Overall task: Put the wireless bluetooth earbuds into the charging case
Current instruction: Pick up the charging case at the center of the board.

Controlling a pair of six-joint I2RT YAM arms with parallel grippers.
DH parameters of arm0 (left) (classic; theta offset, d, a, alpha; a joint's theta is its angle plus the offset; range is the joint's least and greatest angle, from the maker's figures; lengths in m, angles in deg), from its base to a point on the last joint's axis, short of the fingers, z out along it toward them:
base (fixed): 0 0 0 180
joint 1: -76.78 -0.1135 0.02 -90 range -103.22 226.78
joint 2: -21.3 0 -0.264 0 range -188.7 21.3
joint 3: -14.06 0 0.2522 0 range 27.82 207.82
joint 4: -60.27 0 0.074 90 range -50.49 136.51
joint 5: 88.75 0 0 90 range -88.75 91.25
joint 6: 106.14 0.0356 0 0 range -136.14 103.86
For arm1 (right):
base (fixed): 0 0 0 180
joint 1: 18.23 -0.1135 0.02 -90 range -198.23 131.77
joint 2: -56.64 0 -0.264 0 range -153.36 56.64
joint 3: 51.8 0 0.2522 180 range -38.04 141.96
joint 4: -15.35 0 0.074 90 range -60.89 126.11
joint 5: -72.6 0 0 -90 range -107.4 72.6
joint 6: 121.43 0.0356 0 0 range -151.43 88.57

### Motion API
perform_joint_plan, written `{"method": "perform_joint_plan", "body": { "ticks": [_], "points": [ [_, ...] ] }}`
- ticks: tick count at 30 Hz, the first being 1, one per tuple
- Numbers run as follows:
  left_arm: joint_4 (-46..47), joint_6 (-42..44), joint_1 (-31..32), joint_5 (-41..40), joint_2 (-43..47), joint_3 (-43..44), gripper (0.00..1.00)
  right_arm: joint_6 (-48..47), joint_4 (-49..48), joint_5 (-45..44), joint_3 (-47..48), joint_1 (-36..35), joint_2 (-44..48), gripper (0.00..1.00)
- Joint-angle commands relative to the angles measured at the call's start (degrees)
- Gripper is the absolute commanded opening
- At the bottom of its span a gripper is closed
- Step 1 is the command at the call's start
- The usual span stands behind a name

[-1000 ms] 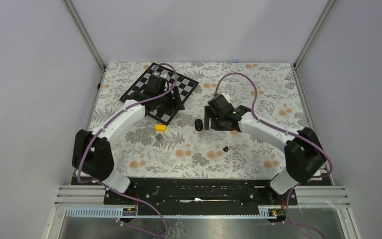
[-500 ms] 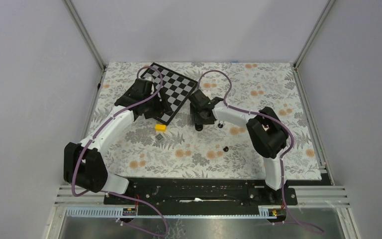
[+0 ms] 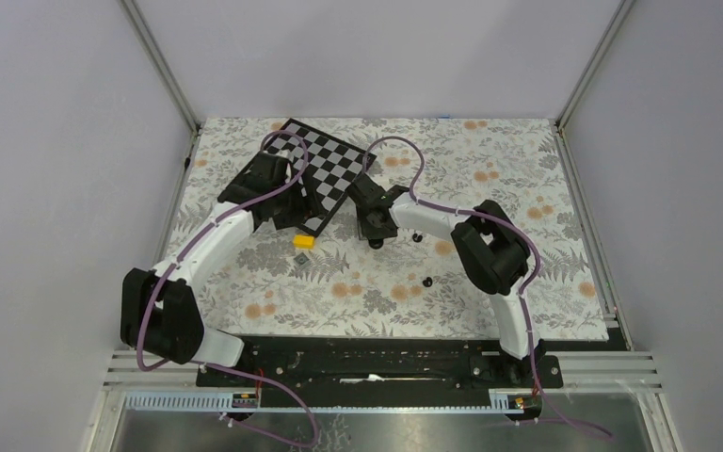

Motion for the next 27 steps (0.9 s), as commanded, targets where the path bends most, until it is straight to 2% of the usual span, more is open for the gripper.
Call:
{"method": "perform_joint_plan", "body": {
  "ticks": [1, 8, 18, 22, 27],
  "points": [
    [3.4, -1.0, -0.3, 3.0, -0.1, -0.9, 0.75, -0.6, 2.2, -2.0, -0.4, -1.7, 0.8, 0.56],
    [5.0, -2.1, -0.3, 5.6, -1.5, -1.1, 0.75, -1.0, 2.2, -3.1, -2.2, -2.3, 2.1, 0.61],
    [5.4, -2.5, -0.3, 7.2, -1.7, -2.1, 0.75, -1.4, 2.2, -4.0, -1.3, -2.3, 3.5, 0.28],
    [6.6, -3.2, -0.3, 9.5, -2.4, -2.5, 0.75, -1.9, 0.9, -3.4, -4.3, -2.3, 8.6, 0.25],
    [8.9, -5.5, -0.3, 14.5, -3.6, -2.6, 0.76, -2.9, -6.7, -0.2, -14.8, -2.3, 20.0, 0.23]
  ]
}}
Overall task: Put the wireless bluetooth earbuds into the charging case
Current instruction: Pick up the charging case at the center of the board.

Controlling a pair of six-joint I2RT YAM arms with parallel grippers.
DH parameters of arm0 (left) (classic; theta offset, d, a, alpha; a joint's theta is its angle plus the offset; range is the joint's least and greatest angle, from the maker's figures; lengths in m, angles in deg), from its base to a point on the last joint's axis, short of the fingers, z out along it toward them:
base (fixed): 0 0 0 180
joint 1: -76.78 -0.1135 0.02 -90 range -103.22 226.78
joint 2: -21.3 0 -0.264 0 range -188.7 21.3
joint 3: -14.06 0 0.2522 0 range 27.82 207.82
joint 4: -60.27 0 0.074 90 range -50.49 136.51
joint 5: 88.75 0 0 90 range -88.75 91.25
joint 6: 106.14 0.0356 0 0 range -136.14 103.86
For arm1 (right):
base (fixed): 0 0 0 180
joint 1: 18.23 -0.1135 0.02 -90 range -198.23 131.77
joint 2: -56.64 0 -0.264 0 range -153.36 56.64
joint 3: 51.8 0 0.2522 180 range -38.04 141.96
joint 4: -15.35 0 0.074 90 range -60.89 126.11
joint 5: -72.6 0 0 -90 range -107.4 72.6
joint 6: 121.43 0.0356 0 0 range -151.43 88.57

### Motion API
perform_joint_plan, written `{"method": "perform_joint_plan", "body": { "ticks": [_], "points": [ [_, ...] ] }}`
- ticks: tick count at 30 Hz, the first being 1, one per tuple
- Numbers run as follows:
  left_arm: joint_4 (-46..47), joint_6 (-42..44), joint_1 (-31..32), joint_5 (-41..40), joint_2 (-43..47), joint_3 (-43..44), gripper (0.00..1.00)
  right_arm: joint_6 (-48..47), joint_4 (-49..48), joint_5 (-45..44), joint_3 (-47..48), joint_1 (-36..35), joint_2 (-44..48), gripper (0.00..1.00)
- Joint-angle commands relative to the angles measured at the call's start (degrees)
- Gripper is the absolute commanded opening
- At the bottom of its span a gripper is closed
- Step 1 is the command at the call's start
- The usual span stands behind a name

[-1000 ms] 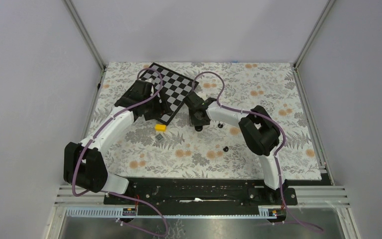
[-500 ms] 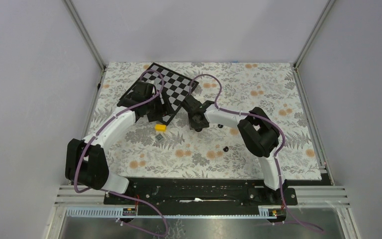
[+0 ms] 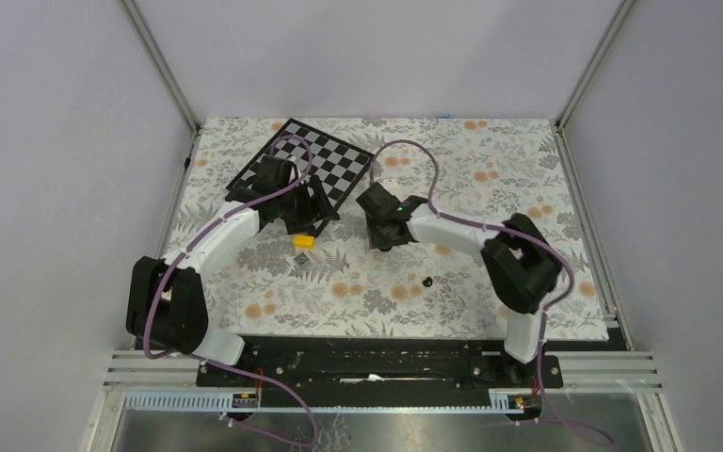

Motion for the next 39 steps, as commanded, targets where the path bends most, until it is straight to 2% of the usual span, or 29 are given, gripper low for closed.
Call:
{"method": "perform_joint_plan", "body": {
  "ticks": [1, 7, 11, 25, 34, 39],
  "points": [
    [5.6, -3.3, -0.3, 7.0, -1.2, -0.4, 0.76, -1.5, -8.5, 3.1, -8.8, -0.4, 13.8, 0.23],
    [14.6, -6.1, 0.0, 21.8, -3.8, -0.7, 0.78, -3.3, -15.9, 9.8, -19.6, -0.4, 25.5, 0.22],
    [15.4, -4.0, 1.7, 28.6, -6.8, 0.6, 0.77, -4.4, -18.9, 12.6, -24.0, -0.4, 31.7, 0.23],
    [19.1, -4.8, 10.6, 27.3, -8.7, 1.6, 0.67, -5.9, -19.3, 14.5, -26.2, -0.4, 37.7, 0.23],
    [21.3, -6.4, 13.3, 26.8, -10.7, 2.4, 0.51, -5.7, -19.2, 15.6, -26.7, -0.4, 38.1, 0.23],
    [21.7, -6.8, 14.4, 27.1, -11.8, 2.7, 0.33, -5.8, -19.2, 15.3, -26.6, -0.4, 38.1, 0.23]
  ]
}}
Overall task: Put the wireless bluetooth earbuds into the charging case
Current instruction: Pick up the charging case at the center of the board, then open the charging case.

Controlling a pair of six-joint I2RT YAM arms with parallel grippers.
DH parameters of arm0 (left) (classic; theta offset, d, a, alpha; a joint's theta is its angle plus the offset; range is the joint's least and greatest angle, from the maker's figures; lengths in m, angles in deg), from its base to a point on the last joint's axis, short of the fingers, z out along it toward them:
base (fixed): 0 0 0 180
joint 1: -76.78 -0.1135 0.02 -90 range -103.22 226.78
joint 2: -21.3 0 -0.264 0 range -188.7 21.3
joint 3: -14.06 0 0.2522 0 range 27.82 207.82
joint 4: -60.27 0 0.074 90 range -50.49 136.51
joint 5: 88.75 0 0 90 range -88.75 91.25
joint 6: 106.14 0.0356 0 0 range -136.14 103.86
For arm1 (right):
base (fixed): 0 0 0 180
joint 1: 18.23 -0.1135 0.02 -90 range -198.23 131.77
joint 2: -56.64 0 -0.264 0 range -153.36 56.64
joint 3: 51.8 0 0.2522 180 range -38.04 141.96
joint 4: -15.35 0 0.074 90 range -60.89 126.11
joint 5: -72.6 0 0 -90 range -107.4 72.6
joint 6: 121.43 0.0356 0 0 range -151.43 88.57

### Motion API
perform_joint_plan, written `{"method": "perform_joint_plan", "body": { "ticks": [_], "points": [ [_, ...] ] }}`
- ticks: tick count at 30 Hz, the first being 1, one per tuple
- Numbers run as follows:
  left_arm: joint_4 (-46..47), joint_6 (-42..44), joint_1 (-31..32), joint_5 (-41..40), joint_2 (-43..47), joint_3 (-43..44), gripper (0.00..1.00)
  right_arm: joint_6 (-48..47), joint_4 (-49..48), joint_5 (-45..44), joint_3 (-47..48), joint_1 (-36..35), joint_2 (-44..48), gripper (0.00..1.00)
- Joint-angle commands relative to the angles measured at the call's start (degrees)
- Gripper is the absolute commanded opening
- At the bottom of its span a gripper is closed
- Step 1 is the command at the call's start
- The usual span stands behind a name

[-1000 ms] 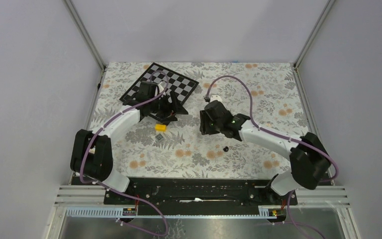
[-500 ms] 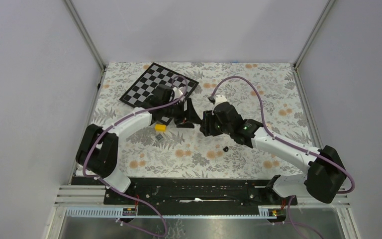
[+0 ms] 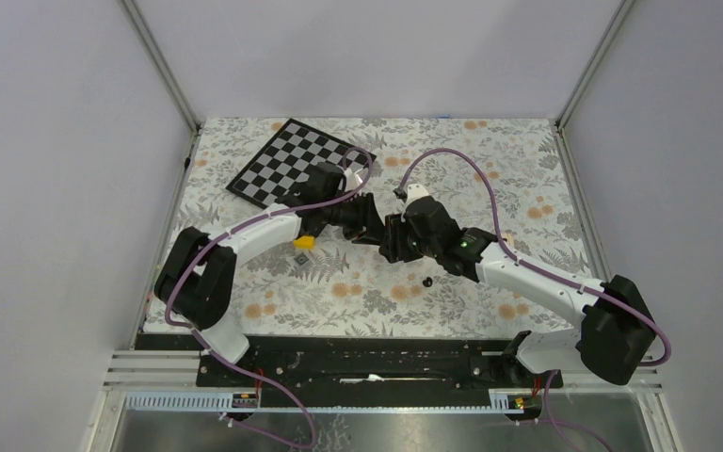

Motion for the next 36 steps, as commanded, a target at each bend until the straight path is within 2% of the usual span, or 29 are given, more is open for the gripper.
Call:
{"method": "perform_joint_plan", "body": {
  "ticks": [1, 2, 5, 6, 10, 12, 16, 19, 23, 27, 36],
  "points": [
    [2.4, 0.2, 0.8, 0.1, -0.9, 2.0, 0.30, -0.7, -2.7, 0.6, 0.5, -0.4, 1.9, 0.23],
    [2.5, 0.3, 0.9, 0.2, -0.9, 2.0, 0.28, -0.6, -2.7, 0.5, 0.5, -0.4, 1.9, 0.23],
    [2.6, 0.4, 0.8, 0.3, -0.8, 2.3, 0.05, -0.3, -2.5, 0.1, 0.6, -0.4, 1.9, 0.23],
    [2.6, 0.4, 0.8, 0.5, -0.9, 2.3, 0.00, -0.1, -2.3, -0.1, 0.6, -0.3, 2.1, 0.29],
    [2.0, 1.5, 0.1, 1.9, -0.7, 2.7, 0.00, 0.3, -0.7, 0.2, 1.1, 0.1, 4.4, 0.77],
    [2.4, 2.0, -1.1, 3.7, -0.5, 2.6, 0.00, 1.1, -0.1, 3.6, 0.9, 2.3, 6.7, 0.89],
    [4.0, 2.0, -4.3, 8.5, 0.7, 2.7, 0.00, 5.1, -0.7, 18.1, -2.0, 13.3, 12.8, 0.90],
    [5.7, 1.4, -5.5, 12.1, 1.6, 2.9, 0.00, 8.0, -3.2, 23.9, -4.0, 17.0, 14.8, 0.90],
    [7.8, 1.0, -5.6, 15.3, 2.8, 3.0, 0.00, 13.2, -5.4, 24.6, -4.0, 18.0, 12.3, 0.89],
    [10.5, -0.4, -5.6, 17.0, 4.1, 2.4, 0.00, 18.1, -13.8, 28.0, -4.9, 18.1, 9.9, 0.89],
    [16.8, -5.2, -5.6, 18.8, 5.2, 1.1, 0.00, 18.4, -14.2, 26.3, -6.3, 18.1, 7.1, 0.88]
  ]
}}
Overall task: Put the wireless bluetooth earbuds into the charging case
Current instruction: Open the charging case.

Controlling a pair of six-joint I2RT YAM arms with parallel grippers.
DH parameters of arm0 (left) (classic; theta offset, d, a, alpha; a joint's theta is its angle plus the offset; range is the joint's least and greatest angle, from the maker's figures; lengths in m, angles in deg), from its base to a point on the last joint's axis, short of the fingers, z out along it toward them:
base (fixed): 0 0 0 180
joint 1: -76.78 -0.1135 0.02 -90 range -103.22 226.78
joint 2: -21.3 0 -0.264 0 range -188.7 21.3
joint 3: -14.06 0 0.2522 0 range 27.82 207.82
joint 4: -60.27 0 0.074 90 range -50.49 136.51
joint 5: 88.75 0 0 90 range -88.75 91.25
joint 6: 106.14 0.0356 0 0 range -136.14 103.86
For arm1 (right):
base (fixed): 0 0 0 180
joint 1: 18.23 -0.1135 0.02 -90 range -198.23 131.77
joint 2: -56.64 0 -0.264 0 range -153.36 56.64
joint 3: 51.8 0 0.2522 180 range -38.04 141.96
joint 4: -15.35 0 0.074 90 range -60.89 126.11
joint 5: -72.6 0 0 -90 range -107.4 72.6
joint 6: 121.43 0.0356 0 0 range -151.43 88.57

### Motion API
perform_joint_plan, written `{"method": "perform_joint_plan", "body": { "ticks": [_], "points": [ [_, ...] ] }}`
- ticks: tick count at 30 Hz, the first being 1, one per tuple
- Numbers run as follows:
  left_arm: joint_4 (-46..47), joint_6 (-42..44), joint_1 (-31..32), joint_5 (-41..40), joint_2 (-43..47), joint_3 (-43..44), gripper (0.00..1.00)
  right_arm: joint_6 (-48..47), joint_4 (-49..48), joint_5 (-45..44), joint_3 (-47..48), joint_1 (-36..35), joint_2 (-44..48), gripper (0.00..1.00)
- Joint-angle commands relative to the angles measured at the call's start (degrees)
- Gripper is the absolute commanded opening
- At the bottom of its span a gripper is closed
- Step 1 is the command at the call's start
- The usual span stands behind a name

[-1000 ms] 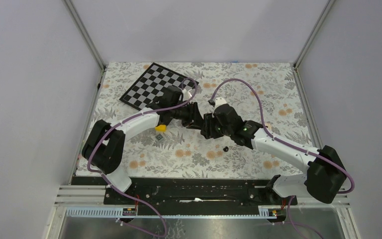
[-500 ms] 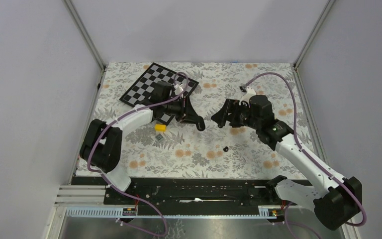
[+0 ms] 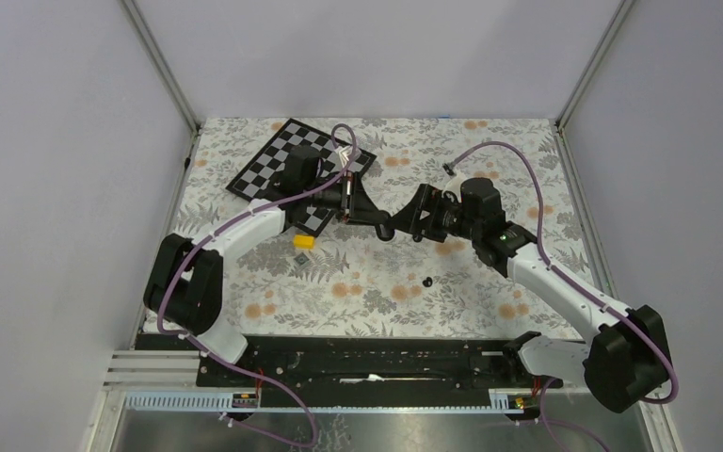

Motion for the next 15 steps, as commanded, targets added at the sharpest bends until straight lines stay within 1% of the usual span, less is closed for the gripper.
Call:
{"method": "perform_joint_plan", "body": {
  "ticks": [1, 8, 11, 15],
  "points": [
    [5.7, -1.9, 0.0, 3.0, 2.4, 0.4, 0.00, 1.3, -3.3, 0.6, -1.0, 0.3, -1.0, 0.88],
    [6.6, -2.4, -0.2, 3.1, 2.8, 1.2, 0.00, 1.7, -2.5, -1.9, -3.1, 2.1, -0.4, 0.87],
    [10.1, -4.8, -0.2, 3.2, 2.9, 1.2, 0.00, 2.1, -2.1, -1.4, -3.8, 3.6, -0.9, 0.87],
    [10.6, -5.3, -0.2, 4.3, 2.6, 1.2, 0.00, 2.0, -1.7, -2.0, -3.7, 4.5, -0.2, 0.87]
  ]
}}
